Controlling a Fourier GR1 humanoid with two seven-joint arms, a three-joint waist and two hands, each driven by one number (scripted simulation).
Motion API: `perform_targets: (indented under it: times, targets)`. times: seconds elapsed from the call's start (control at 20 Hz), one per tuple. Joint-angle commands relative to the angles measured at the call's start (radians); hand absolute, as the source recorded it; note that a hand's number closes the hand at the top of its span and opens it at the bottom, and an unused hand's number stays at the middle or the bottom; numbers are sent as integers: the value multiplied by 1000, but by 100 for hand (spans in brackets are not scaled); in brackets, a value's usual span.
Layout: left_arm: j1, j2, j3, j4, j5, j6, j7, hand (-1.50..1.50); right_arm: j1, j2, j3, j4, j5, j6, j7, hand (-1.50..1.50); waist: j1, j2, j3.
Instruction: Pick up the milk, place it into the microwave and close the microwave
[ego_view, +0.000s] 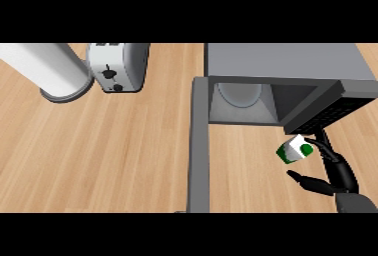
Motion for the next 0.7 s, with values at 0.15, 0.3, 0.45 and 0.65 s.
perform_targets:
  times: [0.15, 0.3, 0.45, 0.65]
  targets:
    - [20, 2, 2, 6, 15, -21, 13, -150, -56, 39, 74, 37, 30, 115, -146, 150, 39, 15, 14]
    - [6, -8, -11, 25, 15, -41, 3, -150, -67, 57, 78, 21, 20, 77, -159, 150, 35, 16, 14]
    - [-28, 16, 6, 51, 11, -10, 12, -150, -91, 97, 38, 86, -18, 20, -109, 150, 10, 15, 12]
    - [5, 16, 37, 36, 26, -18, 25, -150, -44, 238, -42, 88, -91, -191, 62, 150, -12, 3, 7]
